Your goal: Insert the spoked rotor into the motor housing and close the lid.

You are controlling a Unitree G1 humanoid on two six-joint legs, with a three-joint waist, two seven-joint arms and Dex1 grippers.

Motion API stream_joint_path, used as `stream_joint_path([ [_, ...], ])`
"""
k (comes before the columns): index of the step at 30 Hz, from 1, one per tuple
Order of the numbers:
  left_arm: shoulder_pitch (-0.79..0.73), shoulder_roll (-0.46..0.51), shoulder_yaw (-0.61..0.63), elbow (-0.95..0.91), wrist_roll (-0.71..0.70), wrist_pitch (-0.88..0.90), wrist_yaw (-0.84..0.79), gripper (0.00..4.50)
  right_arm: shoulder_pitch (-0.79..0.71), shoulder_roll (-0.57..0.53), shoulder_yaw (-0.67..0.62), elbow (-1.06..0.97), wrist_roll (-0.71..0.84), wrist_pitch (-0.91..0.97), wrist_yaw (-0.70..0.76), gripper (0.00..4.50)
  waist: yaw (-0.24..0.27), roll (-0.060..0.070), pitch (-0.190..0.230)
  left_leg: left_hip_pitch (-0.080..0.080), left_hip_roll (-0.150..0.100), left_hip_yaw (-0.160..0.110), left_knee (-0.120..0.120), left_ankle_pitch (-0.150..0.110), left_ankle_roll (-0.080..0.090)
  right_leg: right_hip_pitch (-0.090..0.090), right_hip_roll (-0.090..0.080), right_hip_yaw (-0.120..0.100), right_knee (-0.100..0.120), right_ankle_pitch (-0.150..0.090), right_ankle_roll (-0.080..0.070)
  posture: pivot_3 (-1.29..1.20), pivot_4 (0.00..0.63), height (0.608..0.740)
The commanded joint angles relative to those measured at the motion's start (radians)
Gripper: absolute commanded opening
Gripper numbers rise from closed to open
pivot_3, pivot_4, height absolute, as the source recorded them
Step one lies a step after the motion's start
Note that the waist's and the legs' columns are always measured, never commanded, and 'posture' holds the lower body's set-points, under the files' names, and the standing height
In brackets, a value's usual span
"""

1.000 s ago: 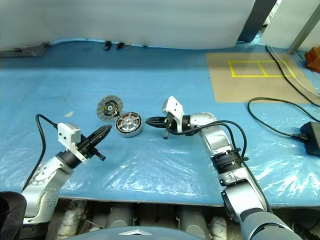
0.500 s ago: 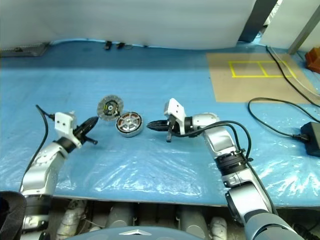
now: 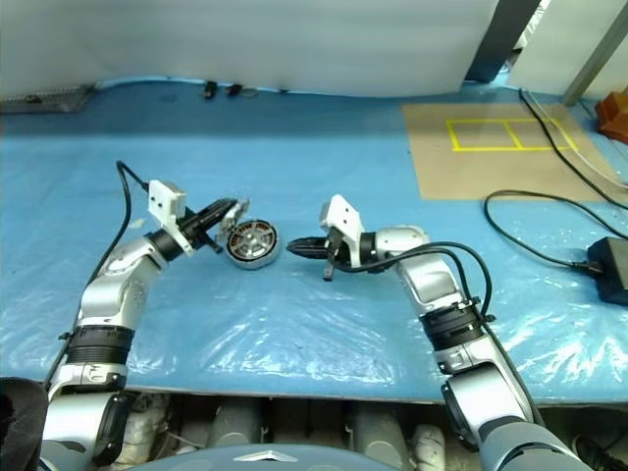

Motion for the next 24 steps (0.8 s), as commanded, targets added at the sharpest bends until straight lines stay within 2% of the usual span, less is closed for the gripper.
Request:
stream_joint_path([
  [1, -0.001, 0.031, -0.034, -0.089, -0.009, 0.028, -0.057, 0.02, 0.007, -0.013, -0.026, -0.044, 0.036, 0.016, 0.0, 0.0, 0.001, 0.0, 0.0, 0.0, 0.0, 0.0, 0.0, 0.0, 0.0, 0.0, 0.0, 0.0, 0.0, 0.0, 0.0, 0.0, 0.15, 0.74],
  [10, -0.014, 0.076, -0.134, -0.13, 0.126, -0.01, -0.048, 0.02, 0.001, -0.029, -0.056, -0.045, 0.057, 0.038, -0.02, 0.0, 0.0, 0.0, 0.0, 0.0, 0.0, 0.0, 0.0, 0.0, 0.0, 0.0, 0.0, 0.0, 0.0, 0.0, 0.0, 0.0, 0.15, 0.74],
  [13, -0.007, 0.059, -0.135, -0.13, 0.14, -0.02, -0.018, 0.02, -0.004, -0.022, -0.061, -0.043, 0.06, 0.037, -0.029, 0.0, -0.001, 0.0, 0.0, 0.0, 0.0, 0.0, 0.0, 0.0, 0.0, 0.0, 0.0, 0.0, 0.0, 0.0, 0.0, 0.0, 0.15, 0.74],
  [21, 0.076, 0.066, -0.204, -0.149, 0.239, -0.04, 0.021, 0.02, -0.039, 0.033, -0.065, -0.006, 0.052, 0.002, -0.08, 0.0, -0.003, 0.0, 0.0, 0.0, 0.0, 0.0, 0.0, 0.0, 0.0, 0.0, 0.0, 0.0, 0.0, 0.0, 0.0, 0.0, 0.15, 0.74],
  [24, 0.091, 0.058, -0.188, -0.171, 0.23, -0.036, 0.044, 0.02, -0.067, 0.068, -0.065, 0.026, 0.049, -0.016, -0.103, 0.0, -0.003, 0.0, 0.0, 0.0, 0.0, 0.0, 0.0, -0.001, -0.001, 0.0, 0.0, 0.0, 0.001, 0.0, 0.0, 0.0, 0.15, 0.74],
])
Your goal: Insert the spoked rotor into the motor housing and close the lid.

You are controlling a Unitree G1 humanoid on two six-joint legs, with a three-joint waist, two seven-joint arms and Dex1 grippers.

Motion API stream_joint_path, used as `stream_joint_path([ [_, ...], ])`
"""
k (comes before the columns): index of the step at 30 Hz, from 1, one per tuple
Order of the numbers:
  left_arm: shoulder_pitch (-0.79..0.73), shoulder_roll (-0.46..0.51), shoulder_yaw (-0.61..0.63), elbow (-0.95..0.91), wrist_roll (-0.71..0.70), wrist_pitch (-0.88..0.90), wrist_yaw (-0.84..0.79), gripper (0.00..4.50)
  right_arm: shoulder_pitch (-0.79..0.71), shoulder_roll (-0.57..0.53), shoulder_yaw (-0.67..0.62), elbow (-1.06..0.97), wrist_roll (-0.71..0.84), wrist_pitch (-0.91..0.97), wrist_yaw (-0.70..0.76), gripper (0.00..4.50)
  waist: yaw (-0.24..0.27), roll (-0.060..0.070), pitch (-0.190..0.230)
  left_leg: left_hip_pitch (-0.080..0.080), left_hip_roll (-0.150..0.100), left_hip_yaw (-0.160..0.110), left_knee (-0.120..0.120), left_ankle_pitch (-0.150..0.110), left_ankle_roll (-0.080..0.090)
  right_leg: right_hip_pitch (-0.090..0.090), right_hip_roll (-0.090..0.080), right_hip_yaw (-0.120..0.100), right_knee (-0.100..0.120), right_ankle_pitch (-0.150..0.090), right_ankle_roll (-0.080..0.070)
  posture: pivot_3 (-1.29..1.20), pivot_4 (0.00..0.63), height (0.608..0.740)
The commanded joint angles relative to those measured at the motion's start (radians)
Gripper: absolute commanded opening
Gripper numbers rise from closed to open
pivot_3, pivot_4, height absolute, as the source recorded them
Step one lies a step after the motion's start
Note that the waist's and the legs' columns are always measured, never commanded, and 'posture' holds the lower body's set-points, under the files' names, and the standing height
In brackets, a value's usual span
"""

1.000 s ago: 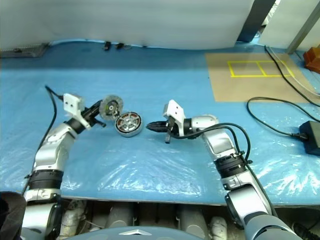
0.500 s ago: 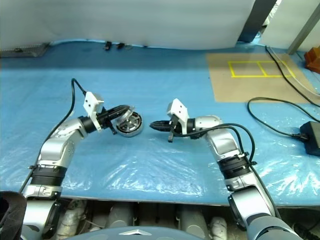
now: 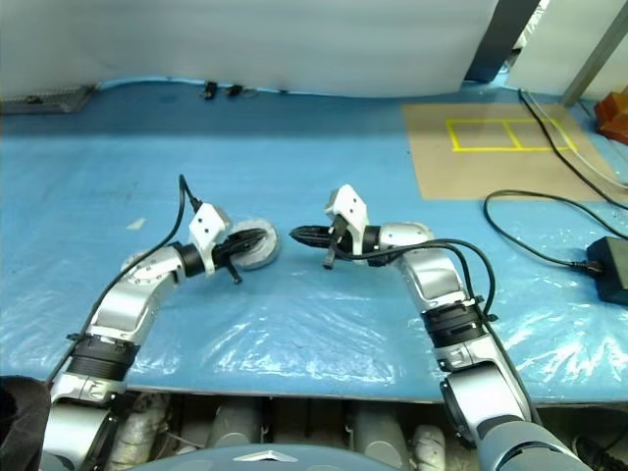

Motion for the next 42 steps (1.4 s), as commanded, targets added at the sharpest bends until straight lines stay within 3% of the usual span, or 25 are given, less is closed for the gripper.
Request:
stream_joint_path([
  [1, 0.016, -0.003, 0.018, -0.037, 0.005, -0.011, 0.035, 0.02, -0.05, 0.038, -0.019, 0.024, 0.009, -0.044, -0.031, 0.0, 0.0, 0.0, 0.0, 0.0, 0.0, 0.0, 0.0, 0.0, 0.0, 0.0, 0.0, 0.0, 0.0, 0.0, 0.0, 0.0, 0.15, 0.74],
  [9, 0.039, -0.042, 0.156, -0.114, -0.138, -0.035, 0.072, 0.02, -0.128, 0.116, 0.0, 0.136, -0.013, -0.065, -0.073, 0.0, -0.004, 0.0, 0.0, -0.001, 0.0, 0.0, 0.0, 0.0, -0.001, 0.0, 0.0, 0.0, 0.0, 0.0, 0.0, 0.0, 0.15, 0.74],
  [10, 0.058, -0.036, 0.173, -0.137, -0.155, -0.041, 0.066, 0.0, -0.145, 0.131, 0.009, 0.165, -0.033, -0.078, -0.095, 0.19, -0.005, 0.0, 0.0, -0.001, 0.0, 0.0, 0.0, 0.0, -0.001, -0.001, 0.0, 0.0, 0.0, 0.0, 0.0, 0.0, 0.15, 0.74],
  [13, 0.132, -0.023, 0.223, -0.21, -0.212, -0.025, 0.057, 0.0, -0.184, 0.181, 0.02, 0.216, -0.048, -0.077, -0.115, 0.82, -0.007, 0.0, 0.0, -0.001, 0.0, 0.0, -0.001, -0.001, -0.002, -0.001, 0.0, 0.0, 0.0, 0.0, 0.0, 0.0, 0.15, 0.74],
  [22, 0.398, -0.021, 0.285, -0.368, -0.255, -0.022, 0.09, 0.0, -0.279, 0.285, 0.072, 0.337, -0.095, -0.086, -0.101, 4.04, -0.001, 0.0, 0.0, 0.0, 0.001, 0.001, -0.001, -0.002, -0.002, -0.001, 0.0, 0.0, -0.001, 0.0, 0.0, 0.0, 0.15, 0.74],
  [24, 0.428, -0.026, 0.284, -0.38, -0.252, -0.03, 0.1, 0.0, -0.3, 0.297, 0.088, 0.367, -0.114, -0.092, -0.097, 4.44, -0.001, 0.0, 0.0, 0.0, 0.001, 0.001, -0.001, -0.002, -0.002, -0.001, 0.0, 0.0, 0.0, 0.0, 0.0, 0.0, 0.15, 0.74],
  [39, 0.515, -0.052, 0.303, -0.418, -0.262, -0.059, 0.15, 0.0, -0.4, 0.372, 0.12, 0.711, -0.277, -0.24, -0.201, 4.44, -0.005, 0.0, 0.001, 0.001, 0.001, 0.001, -0.001, -0.002, -0.003, -0.001, 0.0, 0.0, 0.0, 0.0, 0.0, 0.0, 0.15, 0.74],
  [42, 0.511, -0.048, 0.31, -0.41, -0.265, -0.062, 0.149, 0.0, -0.416, 0.379, 0.119, 0.764, -0.297, -0.266, -0.22, 3.87, -0.005, 0.0, 0.001, 0.001, 0.001, 0.001, -0.001, -0.002, -0.003, -0.001, 0.0, 0.0, 0.0, 0.0, 0.0, 0.0, 0.15, 0.74],
])
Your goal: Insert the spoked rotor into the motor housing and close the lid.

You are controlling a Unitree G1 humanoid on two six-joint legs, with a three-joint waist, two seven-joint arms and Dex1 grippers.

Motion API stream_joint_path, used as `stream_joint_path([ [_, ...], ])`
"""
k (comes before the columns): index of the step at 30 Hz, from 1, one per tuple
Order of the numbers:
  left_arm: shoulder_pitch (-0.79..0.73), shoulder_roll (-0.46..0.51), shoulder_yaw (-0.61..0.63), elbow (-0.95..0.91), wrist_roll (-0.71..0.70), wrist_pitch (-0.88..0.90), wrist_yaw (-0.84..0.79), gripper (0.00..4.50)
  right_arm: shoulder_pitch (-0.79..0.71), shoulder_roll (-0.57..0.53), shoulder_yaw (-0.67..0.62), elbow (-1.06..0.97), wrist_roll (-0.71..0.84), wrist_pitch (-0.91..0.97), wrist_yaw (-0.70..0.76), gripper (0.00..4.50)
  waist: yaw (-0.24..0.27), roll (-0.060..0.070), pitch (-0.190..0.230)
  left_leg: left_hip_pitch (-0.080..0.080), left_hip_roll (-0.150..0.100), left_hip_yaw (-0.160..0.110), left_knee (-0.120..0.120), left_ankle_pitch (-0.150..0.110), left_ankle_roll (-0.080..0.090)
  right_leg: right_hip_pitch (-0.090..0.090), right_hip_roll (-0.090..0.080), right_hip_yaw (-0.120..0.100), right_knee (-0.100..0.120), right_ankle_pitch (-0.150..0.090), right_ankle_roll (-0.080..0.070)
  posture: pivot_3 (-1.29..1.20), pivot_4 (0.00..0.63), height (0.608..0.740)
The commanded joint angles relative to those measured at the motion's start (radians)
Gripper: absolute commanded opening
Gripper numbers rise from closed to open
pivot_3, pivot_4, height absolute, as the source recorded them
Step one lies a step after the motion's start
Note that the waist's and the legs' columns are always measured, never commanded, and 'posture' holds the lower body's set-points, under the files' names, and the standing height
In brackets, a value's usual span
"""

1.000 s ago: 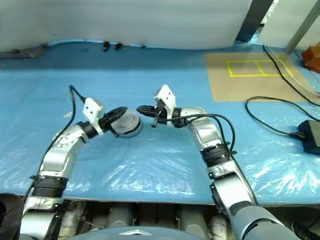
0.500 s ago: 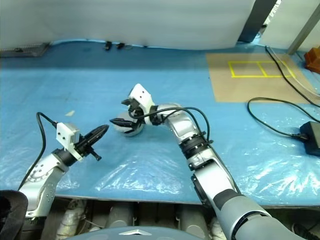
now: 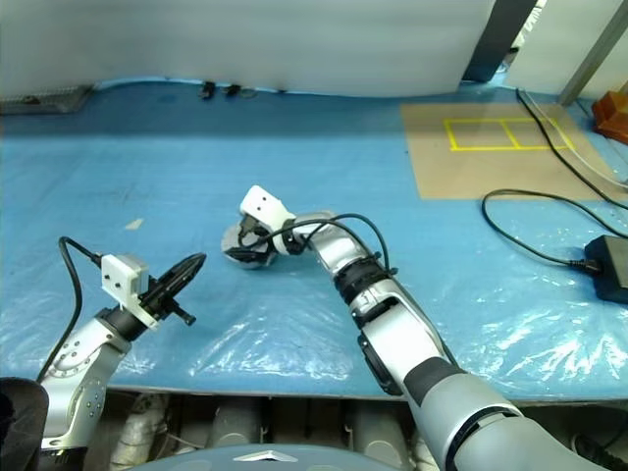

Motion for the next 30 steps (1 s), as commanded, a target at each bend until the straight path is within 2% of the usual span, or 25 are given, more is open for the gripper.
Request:
stream_joint_path([
  [1, -0.005, 0.007, 0.03, -0.026, -0.019, -0.025, -0.001, 0.0, -0.036, 0.015, -0.011, 0.035, -0.02, -0.046, -0.016, 3.53, 0.0, 0.0, 0.0, 0.0, 0.0, 0.0, 0.0, 0.0, 0.0, 0.0, 0.0, 0.0, 0.0, 0.0, 0.0, 0.0, 0.15, 0.74],
  [3, -0.009, 0.006, 0.031, -0.023, -0.021, -0.026, -0.001, 0.0, -0.041, 0.017, -0.015, 0.055, -0.026, -0.063, -0.02, 3.01, 0.0, 0.0, 0.0, 0.0, 0.0, 0.0, 0.0, 0.0, 0.0, 0.0, 0.0, 0.0, 0.0, 0.0, 0.0, 0.0, 0.15, 0.74],
  [16, -0.051, 0.013, 0.027, 0.014, -0.023, -0.03, -0.021, 0.0, -0.052, -0.008, -0.029, 0.091, -0.035, -0.105, 0.055, 3.02, 0.001, 0.0, 0.0, 0.0, 0.0, 0.0, 0.001, 0.0, 0.001, 0.0, 0.0, 0.0, 0.002, 0.0, 0.0, 0.0, 0.15, 0.74],
  [22, -0.05, 0.009, 0.022, 0.009, -0.02, -0.033, -0.015, 0.0, -0.013, 0.008, -0.011, 0.14, -0.067, -0.124, 0.023, 3.02, 0.002, 0.0, 0.0, 0.001, 0.0, 0.0, 0.001, -0.002, 0.003, 0.0, 0.0, 0.0, 0.002, 0.0, 0.0, 0.0, 0.15, 0.74],
  [26, -0.047, 0.016, 0.034, 0.007, -0.023, -0.032, -0.013, 0.0, -0.019, 0.004, 0.019, 0.206, -0.125, -0.133, -0.031, 3.02, 0.0, 0.001, 0.0, 0.006, 0.0, 0.001, 0.001, -0.002, 0.004, 0.003, 0.0, 0.001, 0.003, 0.0, 0.0, 0.0, 0.15, 0.74],
  [30, -0.046, 0.018, 0.034, 0.004, -0.024, -0.029, -0.011, 0.0, -0.019, -0.015, 0.034, 0.24, -0.141, -0.135, 0.021, 3.02, 0.002, 0.004, 0.001, 0.016, 0.0, 0.001, 0.0, -0.003, 0.004, 0.012, 0.0, 0.003, 0.003, 0.0, 0.0, 0.0, 0.15, 0.74],
])
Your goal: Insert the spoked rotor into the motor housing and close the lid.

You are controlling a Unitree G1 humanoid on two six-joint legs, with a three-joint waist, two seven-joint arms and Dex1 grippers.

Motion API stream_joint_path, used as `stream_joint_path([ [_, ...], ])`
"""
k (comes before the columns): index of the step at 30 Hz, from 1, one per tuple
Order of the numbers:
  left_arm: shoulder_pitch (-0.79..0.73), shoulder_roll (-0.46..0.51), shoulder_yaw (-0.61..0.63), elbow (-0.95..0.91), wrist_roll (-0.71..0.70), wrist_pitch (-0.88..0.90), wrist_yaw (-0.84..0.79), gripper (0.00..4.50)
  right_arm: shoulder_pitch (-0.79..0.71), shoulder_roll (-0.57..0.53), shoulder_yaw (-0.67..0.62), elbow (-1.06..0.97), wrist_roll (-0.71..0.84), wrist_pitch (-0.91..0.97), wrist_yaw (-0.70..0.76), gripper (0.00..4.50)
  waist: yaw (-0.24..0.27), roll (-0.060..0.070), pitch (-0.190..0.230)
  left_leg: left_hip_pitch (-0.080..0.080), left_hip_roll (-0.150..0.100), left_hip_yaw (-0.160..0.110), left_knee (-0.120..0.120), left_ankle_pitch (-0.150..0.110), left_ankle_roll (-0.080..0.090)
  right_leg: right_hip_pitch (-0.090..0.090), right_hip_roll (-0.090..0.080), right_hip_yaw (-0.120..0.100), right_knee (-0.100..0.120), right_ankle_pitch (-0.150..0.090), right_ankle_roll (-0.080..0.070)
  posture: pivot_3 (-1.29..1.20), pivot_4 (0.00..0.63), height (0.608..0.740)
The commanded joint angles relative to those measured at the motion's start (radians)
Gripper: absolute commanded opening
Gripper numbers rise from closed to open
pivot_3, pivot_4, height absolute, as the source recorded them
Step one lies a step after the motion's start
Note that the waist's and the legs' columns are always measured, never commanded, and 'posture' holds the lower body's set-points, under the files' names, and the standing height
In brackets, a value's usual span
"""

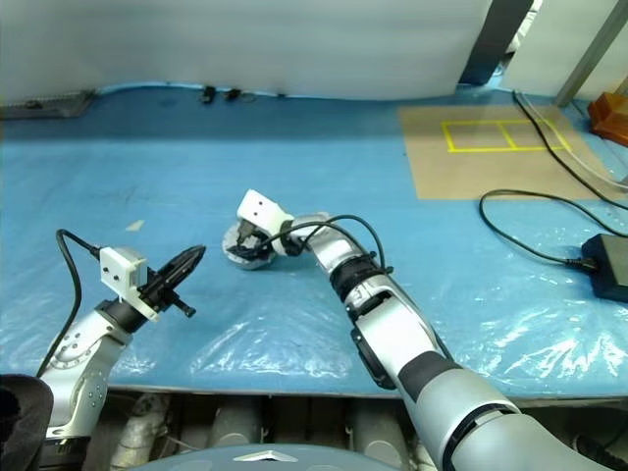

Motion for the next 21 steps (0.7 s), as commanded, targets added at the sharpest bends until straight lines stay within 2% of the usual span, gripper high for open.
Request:
stream_joint_path([
  [1, -0.001, 0.01, 0.03, -0.028, -0.015, -0.015, 0.004, 0.0, 0.03, -0.03, 0.043, 0.069, -0.059, 0.017, 0.052, 3.02, 0.003, 0.001, 0.0, 0.002, 0.0, 0.0, 0.0, 0.0, 0.0, 0.002, 0.0, 0.0, 0.0, 0.0, 0.0, 0.0, 0.15, 0.74],
  [4, 0.002, 0.009, 0.025, -0.033, -0.014, -0.014, 0.005, 0.0, 0.049, -0.041, 0.042, 0.04, -0.045, 0.03, 0.142, 3.02, 0.006, 0.001, 0.0, 0.005, -0.001, -0.001, 0.0, 0.0, 0.0, 0.006, -0.001, 0.0, -0.002, -0.004, 0.007, 0.0, 0.15, 0.74],
  [8, 0.0, 0.013, 0.025, -0.032, -0.016, -0.011, 0.004, 0.0, 0.097, -0.065, 0.059, -0.058, -0.03, 0.047, 0.273, 3.02, 0.004, 0.001, -0.001, 0.003, -0.001, -0.001, -0.003, 0.0, 0.0, 0.006, -0.001, 0.0, -0.005, -0.001, 0.001, 0.0, 0.15, 0.74],
  [13, -0.007, 0.023, 0.026, -0.028, -0.018, -0.005, -0.003, 0.0, 0.144, -0.083, 0.057, -0.183, -0.02, 0.097, 0.325, 3.02, 0.002, 0.001, -0.001, 0.0, -0.001, 0.0, -0.008, 0.0, 0.0, 0.005, 0.0, 0.0, -0.007, -0.003, 0.0, 0.0, 0.15, 0.74],
  [18, -0.016, 0.03, 0.017, -0.023, -0.017, 0.001, -0.012, 0.0, 0.148, -0.089, 0.052, -0.176, -0.058, 0.043, 0.205, 3.02, 0.001, 0.001, -0.001, 0.001, -0.001, 0.0, -0.009, 0.0, 0.0, 0.005, 0.0, 0.0, -0.008, -0.003, 0.0, 0.0, 0.15, 0.74],
  [21, -0.022, 0.03, 0.01, -0.02, -0.014, 0.002, -0.015, 0.0, 0.147, -0.087, 0.051, -0.165, -0.053, 0.045, 0.181, 3.02, 0.001, 0.001, -0.001, 0.003, -0.001, 0.0, -0.009, 0.0, 0.0, 0.006, 0.0, 0.0, -0.007, -0.003, 0.0, 0.0, 0.15, 0.74],
])
